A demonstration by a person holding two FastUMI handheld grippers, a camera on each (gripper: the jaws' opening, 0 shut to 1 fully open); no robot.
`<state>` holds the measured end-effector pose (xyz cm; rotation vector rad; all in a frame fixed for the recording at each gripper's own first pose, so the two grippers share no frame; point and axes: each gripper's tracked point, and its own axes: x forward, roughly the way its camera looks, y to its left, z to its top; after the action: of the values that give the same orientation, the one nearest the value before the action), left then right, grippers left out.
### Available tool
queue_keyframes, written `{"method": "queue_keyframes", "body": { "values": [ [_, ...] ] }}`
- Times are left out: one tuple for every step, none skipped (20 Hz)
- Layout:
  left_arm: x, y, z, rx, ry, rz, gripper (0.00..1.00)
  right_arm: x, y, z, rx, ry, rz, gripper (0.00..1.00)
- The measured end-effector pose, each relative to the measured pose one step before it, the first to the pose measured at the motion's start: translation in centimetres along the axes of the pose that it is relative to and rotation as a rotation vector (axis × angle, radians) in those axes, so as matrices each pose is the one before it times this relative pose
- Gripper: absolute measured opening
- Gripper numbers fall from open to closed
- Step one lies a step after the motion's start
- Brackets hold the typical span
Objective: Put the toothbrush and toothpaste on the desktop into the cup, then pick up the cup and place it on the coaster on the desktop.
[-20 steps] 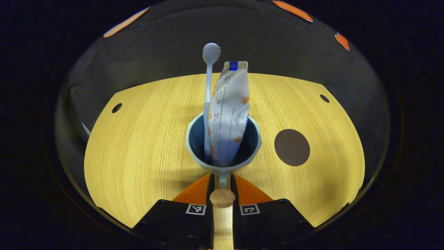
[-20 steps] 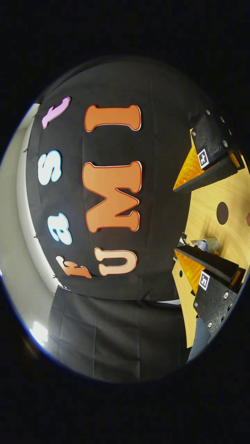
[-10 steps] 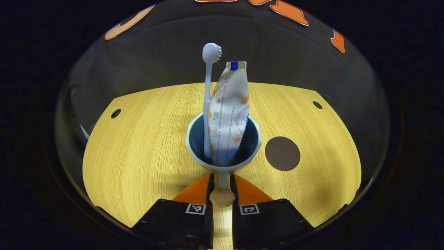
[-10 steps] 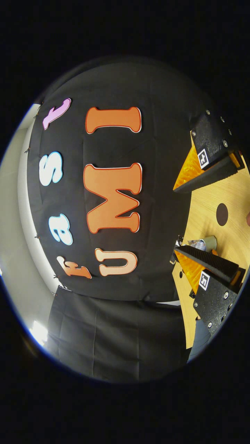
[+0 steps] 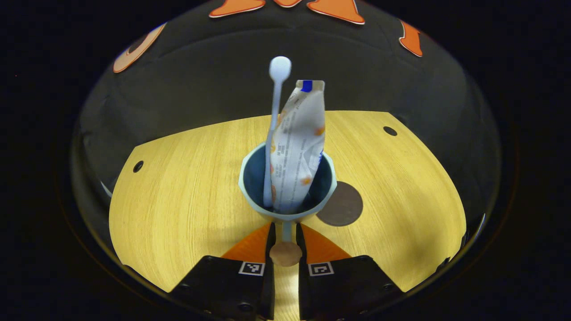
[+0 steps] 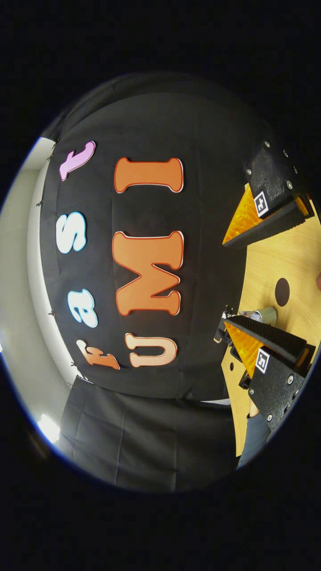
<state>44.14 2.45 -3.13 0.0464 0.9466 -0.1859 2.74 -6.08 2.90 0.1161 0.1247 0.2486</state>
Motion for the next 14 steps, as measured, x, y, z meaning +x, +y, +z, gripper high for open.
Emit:
{"method": "queue_keyframes", "body": {
  "values": [
    [-0.125,-0.153,0.148,0.01045,-0.00185,-0.00618,0.20,-0.195,-0.498,-0.311,0.00377,0.00652,-0.00941,0.92],
    [-0.020,-0.109,0.087,0.01062,-0.00103,-0.00799,0.22,0.042,-0.275,0.011,0.00417,0.00332,-0.00787,0.92],
    [-0.091,-0.111,0.099,0.00984,-0.00281,-0.00937,0.22,-0.120,-0.172,0.079,0.00316,0.00099,-0.00501,0.92],
    [0.017,-0.363,0.030,0.00776,-0.00059,-0.00655,0.21,-0.083,-0.212,-0.009,0.00385,-0.00092,-0.00753,0.92],
    [0.094,-0.141,-0.030,0.00948,0.00226,-0.00920,0.21,-0.123,-0.377,-0.132,0.00259,-0.00004,-0.00175,0.92],
    [0.018,0.045,-0.198,0.00479,0.00284,-0.00853,0.22,-0.320,-0.635,-0.365,0.00246,0.00282,-0.00523,0.92],
    [0.014,0.013,-0.107,0.00845,0.00653,-0.00709,0.20,-0.166,-0.335,-0.206,-0.00006,0.00194,-0.00060,0.92],
    [-0.046,-0.091,-0.138,0.00473,0.00582,-0.00501,0.22,-0.157,-0.165,-0.134,0.00015,0.00141,-0.00550,0.92],
    [0.005,-0.090,-0.071,0.00535,0.00451,-0.00620,0.21,-0.024,-0.389,-0.103,0.00213,0.00075,-0.00525,0.92],
    [-0.086,0.063,-0.033,0.00290,0.00841,-0.00314,0.20,-0.041,-0.136,-0.245,0.00403,0.00252,-0.00135,0.92],
    [0.073,-0.005,-0.107,0.00469,0.00673,-0.00110,0.21,-0.064,-0.281,-0.310,0.00534,0.00593,-0.00225,0.92],
    [-0.016,-0.126,-0.084,0.00019,0.00909,-0.00564,0.21,0.003,-0.231,-0.258,0.00299,0.00666,-0.00171,0.92],
    [0.008,-0.003,-0.005,0.00048,0.01262,-0.00380,0.22,0.094,-0.380,-0.228,0.00327,0.00345,-0.00715,0.92],
    [-0.045,0.055,0.031,0.00278,0.01103,0.00313,0.21,0.060,-0.276,-0.180,0.00439,0.00567,-0.00204,0.92]
  ]
}}
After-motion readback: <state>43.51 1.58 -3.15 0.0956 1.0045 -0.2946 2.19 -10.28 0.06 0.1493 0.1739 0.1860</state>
